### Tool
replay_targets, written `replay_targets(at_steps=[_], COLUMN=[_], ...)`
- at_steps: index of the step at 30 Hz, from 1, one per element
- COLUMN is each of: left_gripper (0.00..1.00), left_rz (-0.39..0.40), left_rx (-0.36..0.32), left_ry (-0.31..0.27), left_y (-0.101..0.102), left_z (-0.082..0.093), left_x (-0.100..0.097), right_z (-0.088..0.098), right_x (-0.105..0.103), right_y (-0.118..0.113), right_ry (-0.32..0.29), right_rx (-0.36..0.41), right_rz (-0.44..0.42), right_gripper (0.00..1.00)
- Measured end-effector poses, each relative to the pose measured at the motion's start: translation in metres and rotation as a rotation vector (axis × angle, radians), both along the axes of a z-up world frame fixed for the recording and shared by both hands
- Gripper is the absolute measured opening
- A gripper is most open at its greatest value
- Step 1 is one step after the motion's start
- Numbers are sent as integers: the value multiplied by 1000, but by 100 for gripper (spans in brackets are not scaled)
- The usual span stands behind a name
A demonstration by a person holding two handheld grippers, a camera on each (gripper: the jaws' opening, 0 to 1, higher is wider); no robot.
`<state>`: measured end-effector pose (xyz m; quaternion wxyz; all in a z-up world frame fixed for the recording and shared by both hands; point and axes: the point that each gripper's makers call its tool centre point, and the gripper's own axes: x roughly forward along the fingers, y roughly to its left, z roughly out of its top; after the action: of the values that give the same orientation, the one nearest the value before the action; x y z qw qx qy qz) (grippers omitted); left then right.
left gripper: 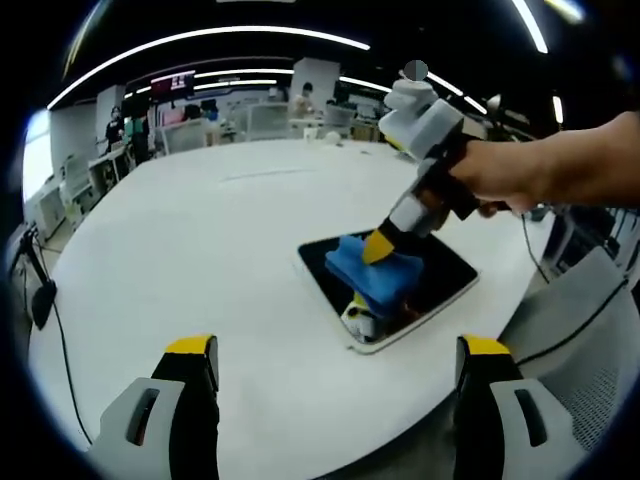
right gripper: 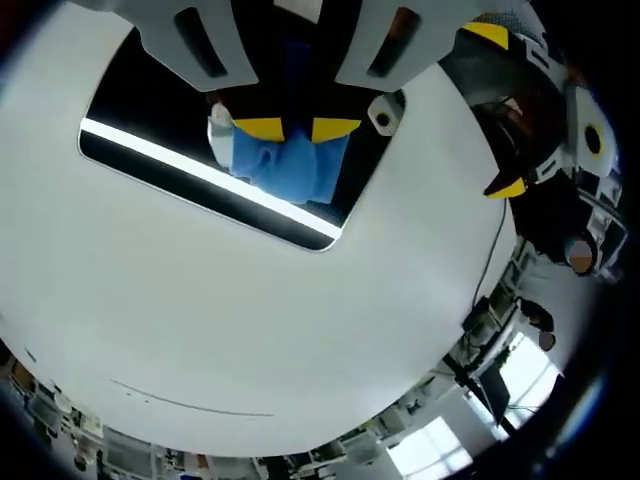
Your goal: Wipe the mirror surface with the cleaning cloth until all visible marks leave the cleaned area.
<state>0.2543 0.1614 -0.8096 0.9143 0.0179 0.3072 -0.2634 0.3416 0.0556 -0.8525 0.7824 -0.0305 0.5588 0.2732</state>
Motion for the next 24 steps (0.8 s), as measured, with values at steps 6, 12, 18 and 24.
replay_targets(at_steps=[6, 12, 18, 24], left_gripper=[99, 99, 99, 99], left_rz=[-1, 3, 4, 11], left_rx=[4, 6, 10, 13], left_ry=[0, 1, -8, -30], left_y=[0, 1, 2, 3], left_z=[0, -1, 0, 3], left_x=[0, 0, 1, 3], right_z=[-2, -2, -3, -4], right_x=[2, 2, 1, 2], right_y=[-5, -9, -20, -30], right_ry=[8, 11, 16, 21], right_rx=[8, 4, 4, 1], right_rz=[-7, -3, -12, -17], right_gripper=[2, 2, 2, 2])
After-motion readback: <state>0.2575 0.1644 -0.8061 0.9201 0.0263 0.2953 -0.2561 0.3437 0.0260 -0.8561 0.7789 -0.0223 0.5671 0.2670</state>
